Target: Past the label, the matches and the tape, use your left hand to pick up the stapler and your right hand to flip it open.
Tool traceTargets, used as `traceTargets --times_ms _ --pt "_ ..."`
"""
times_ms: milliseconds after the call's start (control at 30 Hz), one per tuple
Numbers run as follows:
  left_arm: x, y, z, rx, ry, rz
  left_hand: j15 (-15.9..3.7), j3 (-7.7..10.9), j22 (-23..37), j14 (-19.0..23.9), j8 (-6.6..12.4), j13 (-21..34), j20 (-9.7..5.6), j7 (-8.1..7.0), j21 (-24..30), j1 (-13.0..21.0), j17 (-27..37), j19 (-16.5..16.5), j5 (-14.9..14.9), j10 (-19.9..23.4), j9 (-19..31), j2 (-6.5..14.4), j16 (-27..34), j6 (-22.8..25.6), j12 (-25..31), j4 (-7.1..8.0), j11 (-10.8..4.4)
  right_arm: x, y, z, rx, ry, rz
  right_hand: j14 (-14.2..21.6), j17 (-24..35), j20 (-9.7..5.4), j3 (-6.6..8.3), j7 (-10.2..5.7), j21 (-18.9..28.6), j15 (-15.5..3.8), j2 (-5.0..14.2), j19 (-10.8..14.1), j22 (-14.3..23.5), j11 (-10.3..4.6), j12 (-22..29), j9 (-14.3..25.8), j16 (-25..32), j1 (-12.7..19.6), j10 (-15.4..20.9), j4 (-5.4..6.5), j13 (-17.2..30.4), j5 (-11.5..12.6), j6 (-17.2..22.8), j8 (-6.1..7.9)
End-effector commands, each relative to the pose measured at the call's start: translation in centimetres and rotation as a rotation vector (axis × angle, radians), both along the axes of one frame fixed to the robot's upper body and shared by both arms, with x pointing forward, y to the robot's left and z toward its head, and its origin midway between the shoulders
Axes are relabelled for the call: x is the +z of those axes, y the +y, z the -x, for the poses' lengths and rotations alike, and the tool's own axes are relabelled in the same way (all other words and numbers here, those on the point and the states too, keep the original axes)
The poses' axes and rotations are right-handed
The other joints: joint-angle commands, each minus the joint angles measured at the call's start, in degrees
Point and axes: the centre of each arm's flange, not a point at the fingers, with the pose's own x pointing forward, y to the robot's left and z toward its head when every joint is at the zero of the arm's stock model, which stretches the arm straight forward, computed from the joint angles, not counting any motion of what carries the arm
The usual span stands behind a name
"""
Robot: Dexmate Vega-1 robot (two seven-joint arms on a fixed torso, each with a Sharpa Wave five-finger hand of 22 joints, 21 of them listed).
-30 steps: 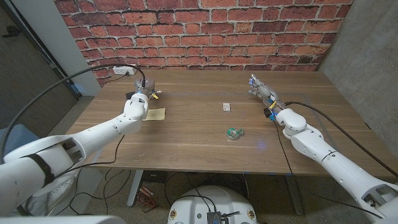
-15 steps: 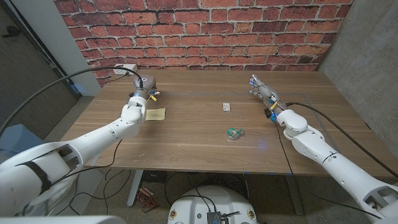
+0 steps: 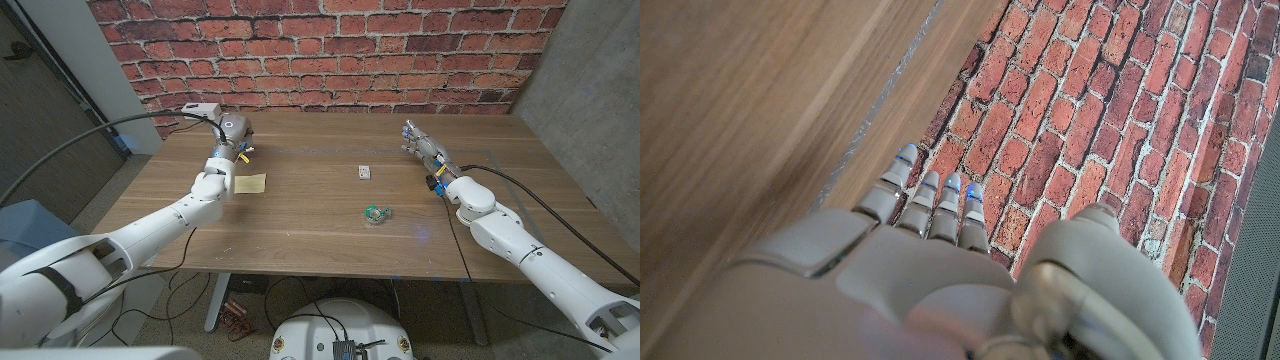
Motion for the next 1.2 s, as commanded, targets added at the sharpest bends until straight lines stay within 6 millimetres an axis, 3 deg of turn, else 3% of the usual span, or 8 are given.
traceTargets --times_ms 33,133,200,433,833,967,1200 --pt "0.5 0.1 1.1 -0.045 -0.114 0.051 -10.25 -0.44 0.33 5.58 -0.09 0.03 -6.21 0.15 0.68 6.01 -0.32 0.68 -0.26 2.49 -0.08 4.76 -0.43 0.26 -0.21 -0.04 -1.94 0.0 -0.1 0.0 0.0 -0.006 -0.011 -0.07 0.06 -0.06 0.41 -0.06 -0.12 -1.41 -0.03 -0.22 -0.05 -0.19 0.07 0.1 0.28 0.15 -0.28 0.02 0.05 -0.12 -0.31 0.05" --pt "0.1 -0.2 1.2 -0.049 -0.136 0.044 -10.26 -1.0 0.44 6.85 -0.22 0.46 -6.32 -0.41 1.21 6.57 -0.18 0.72 0.08 1.58 -0.58 4.76 -0.09 0.86 -0.51 0.14 -1.55 0.0 -0.2 -0.1 0.003 -0.003 -0.021 -0.09 0.06 -0.06 0.42 -0.12 -0.11 -1.42 -0.01 -0.16 -0.05 0.09 0.1 0.1 0.27 0.12 -0.2 0.04 0.05 -0.13 -0.32 0.04" --pt "-0.3 -0.2 1.1 -0.049 -0.136 0.035 -10.16 -2.43 0.68 11.61 -0.8 1.27 -6.42 -0.76 2.21 7.39 1.42 0.48 0.5 1.01 -1.66 4.81 2.24 1.38 -0.68 0.53 -2.2 0.0 -0.2 -0.2 0.004 -0.003 -0.018 -0.09 0.07 -0.03 0.42 -0.13 -0.11 -1.45 -0.03 -0.17 -0.05 0.16 0.12 0.1 0.28 0.1 -0.16 0.05 0.05 -0.13 -0.32 0.04" --pt "-1.3 0.1 0.7 -0.038 -0.123 0.049 -10.13 -3.38 0.88 13.49 -1.07 1.46 -6.67 -0.98 2.82 7.71 2.47 0.38 0.74 0.61 -2.26 4.56 3.41 1.83 -1.08 0.7 -2.1 0.2 -0.2 -0.4 0.002 0.002 -0.018 -0.09 0.06 -0.06 0.48 -0.11 -0.11 -1.42 0.01 -0.15 -0.05 0.04 0.12 0.1 0.27 0.12 -0.16 0.04 0.05 -0.13 -0.3 0.05" --pt "-0.9 0.2 1.8 -0.106 -0.225 0.129 -10.1 -4.14 1.15 13.11 -1.58 2.05 -7.84 0.26 3.51 8.8 3.66 -0.11 1.21 0.04 -2.94 4.64 3.72 1.99 -1.5 0.64 -1.11 0.4 -0.2 -0.7 0.008 -0.001 -0.018 -0.07 0.05 -0.06 0.5 -0.11 -0.1 -1.46 -0.07 -0.13 -0.05 -0.01 0.12 0.1 0.28 0.12 -0.15 0.01 0.05 -0.15 -0.26 0.07" --pt "-0.5 0.1 2.3 -0.133 -0.254 0.152 -10.11 -4.34 1.37 12.61 -1.92 2.32 -6.81 0.99 4.08 9.29 4.06 0.14 1.39 -0.05 -3.12 4.84 3.61 1.6 -1.59 0.67 -1.08 0.4 -0.3 -0.7 0.011 -0.001 -0.026 -0.06 0.06 -0.07 0.51 -0.13 -0.11 -1.45 -0.05 -0.13 -0.05 0.02 0.13 0.1 0.29 0.07 -0.13 0.04 0.05 -0.16 -0.25 0.07" --pt "0.1 0.1 3.0 -0.171 -0.298 0.234 -10.12 -4.57 1.66 12.11 -2.03 2.64 -6.17 1.0 4.66 9.85 4.48 0.21 1.52 -0.01 -3.3 4.93 3.48 1.83 -1.57 0.63 -1.05 0.3 -0.6 -0.6 0.01 -0.005 -0.034 -0.1 0.07 -0.1 0.58 -0.1 -0.1 -1.5 0.03 -0.1 -0.05 0.01 0.11 0.1 0.27 0.08 -0.17 0.05 0.05 -0.16 -0.23 0.07"
